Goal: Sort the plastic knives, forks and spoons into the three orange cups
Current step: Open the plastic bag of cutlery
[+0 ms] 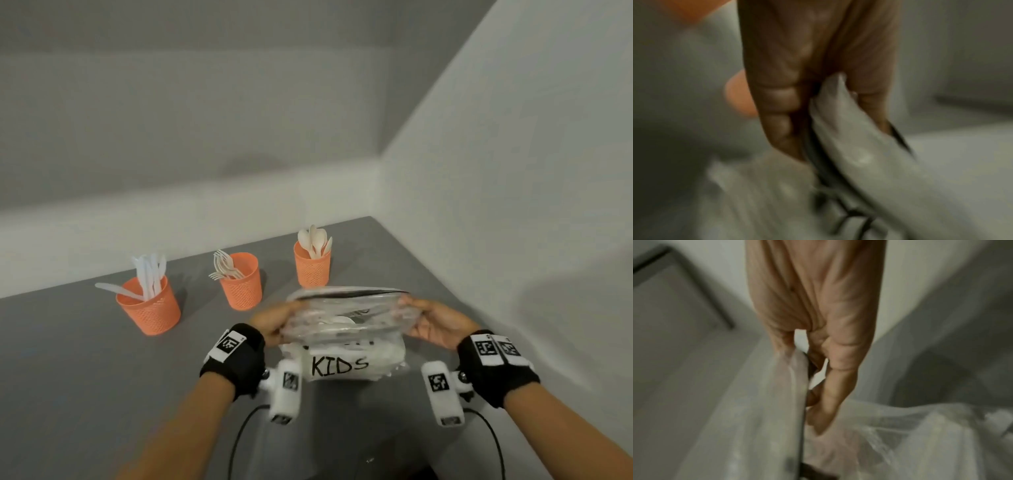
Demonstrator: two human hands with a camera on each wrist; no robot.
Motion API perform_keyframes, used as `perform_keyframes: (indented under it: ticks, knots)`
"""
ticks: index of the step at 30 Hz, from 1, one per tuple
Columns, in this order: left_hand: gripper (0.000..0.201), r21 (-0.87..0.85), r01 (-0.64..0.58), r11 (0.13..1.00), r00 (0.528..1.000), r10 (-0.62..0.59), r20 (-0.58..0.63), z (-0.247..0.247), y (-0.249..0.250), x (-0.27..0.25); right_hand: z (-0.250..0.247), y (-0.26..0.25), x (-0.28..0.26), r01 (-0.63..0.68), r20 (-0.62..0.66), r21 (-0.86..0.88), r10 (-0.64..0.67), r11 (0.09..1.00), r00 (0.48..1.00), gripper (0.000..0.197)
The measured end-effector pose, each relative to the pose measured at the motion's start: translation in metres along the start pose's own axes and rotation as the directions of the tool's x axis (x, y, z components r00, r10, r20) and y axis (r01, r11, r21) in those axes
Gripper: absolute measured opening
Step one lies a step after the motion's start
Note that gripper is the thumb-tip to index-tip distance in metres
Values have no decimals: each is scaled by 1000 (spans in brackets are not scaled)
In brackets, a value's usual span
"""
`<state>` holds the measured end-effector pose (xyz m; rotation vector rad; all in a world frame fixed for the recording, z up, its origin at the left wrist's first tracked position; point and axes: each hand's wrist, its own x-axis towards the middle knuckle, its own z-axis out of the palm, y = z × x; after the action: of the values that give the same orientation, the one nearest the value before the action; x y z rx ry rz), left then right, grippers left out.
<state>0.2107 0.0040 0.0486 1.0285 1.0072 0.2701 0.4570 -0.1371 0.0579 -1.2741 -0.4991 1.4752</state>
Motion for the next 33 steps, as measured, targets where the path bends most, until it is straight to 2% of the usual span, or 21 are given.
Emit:
perform_keyframes:
  ticks: [1, 2, 4, 6, 8, 9, 10, 12, 14, 15, 16, 18, 20, 22, 24, 26, 27, 28, 29, 31, 33]
  knots:
    - [40, 240, 1, 971, 999, -11, 43, -3, -3, 0, -5, 0, 4, 15, 4, 147, -16, 989, 1000, 45]
    - [58, 409, 1, 912, 993, -50, 109, -5, -7, 2, -9, 3, 9, 29, -3, 268, -30, 963, 1000, 51]
    - [84, 556, -4, 831, 981, -103, 162, -8, -15, 6, 0, 7, 14, 48, -59, 373, -28, 926, 998, 35]
    - [78, 435, 19, 900, 986, -89, 142, -6, -16, -1, 13, 11, 20, 47, -147, 487, 28, 872, 989, 11]
    - [45, 83, 62, 995, 994, -69, 82, -8, -18, -3, 20, 15, 24, 22, -153, 508, 65, 861, 986, 7]
    - [33, -91, 75, 993, 997, -72, 40, -10, -19, -3, 20, 17, 25, -8, -122, 480, 76, 877, 990, 6]
    - [30, -269, 73, 960, 997, -77, -4, -14, -21, 1, 19, 19, 22, -49, -90, 379, 89, 924, 992, 15]
    - [34, -520, 53, 852, 994, -94, -53, -17, -22, 6, 18, 22, 15, -153, -48, -107, 149, 982, 988, 22]
    - [34, -617, 43, 786, 993, -99, -57, -14, -24, 10, 20, 28, 8, -214, -41, -581, 234, 786, 971, 37]
    - [34, -609, 49, 792, 990, -120, -77, -11, -26, 11, 20, 31, 8, -228, -46, -663, 265, 713, 963, 52]
    - [34, -612, 48, 789, 988, -126, -86, -6, -28, 11, 19, 32, 6, -228, -33, -678, 281, 699, 959, 65]
    - [41, -583, 45, 811, 991, -108, -74, -1, -34, 15, 12, 34, 10, -201, 33, -560, 264, 804, 964, 77]
    - [58, -425, 34, 905, 993, -78, -88, -4, -39, 19, 1, 32, 16, -177, 57, -242, 196, 954, 979, 63]
    - [75, 26, 15, 1000, 998, -14, -55, -13, -42, 22, -8, 31, 21, -92, 28, 58, 90, 994, 996, 55]
    - [70, 424, -56, 904, 998, 43, 41, -18, -41, 17, -10, 31, 24, -54, 13, 243, 52, 968, 999, 55]
    - [50, 556, -107, 825, 992, 52, 114, -22, -36, 16, -5, 32, 29, -76, -28, 350, 91, 934, 995, 35]
    - [41, 583, -90, 807, 994, 40, 97, -23, -34, 15, 2, 32, 31, -85, -82, 393, 127, 915, 989, 18]
    - [41, 567, -76, 820, 996, 39, 78, -22, -31, 15, 8, 32, 32, -92, -124, 431, 161, 897, 979, 6]
    - [42, 463, -38, 885, 998, 9, 65, -24, -32, 18, 10, 35, 36, -94, -169, 444, 186, 891, 968, 15]
    - [38, 21, 36, 999, 999, -37, 40, -22, -30, 18, 15, 37, 40, -103, -207, 417, 205, 903, 957, 24]
    - [36, -235, 52, 971, 998, -56, -13, -23, -30, 18, 18, 40, 40, -109, -152, 350, 171, 930, 973, 29]
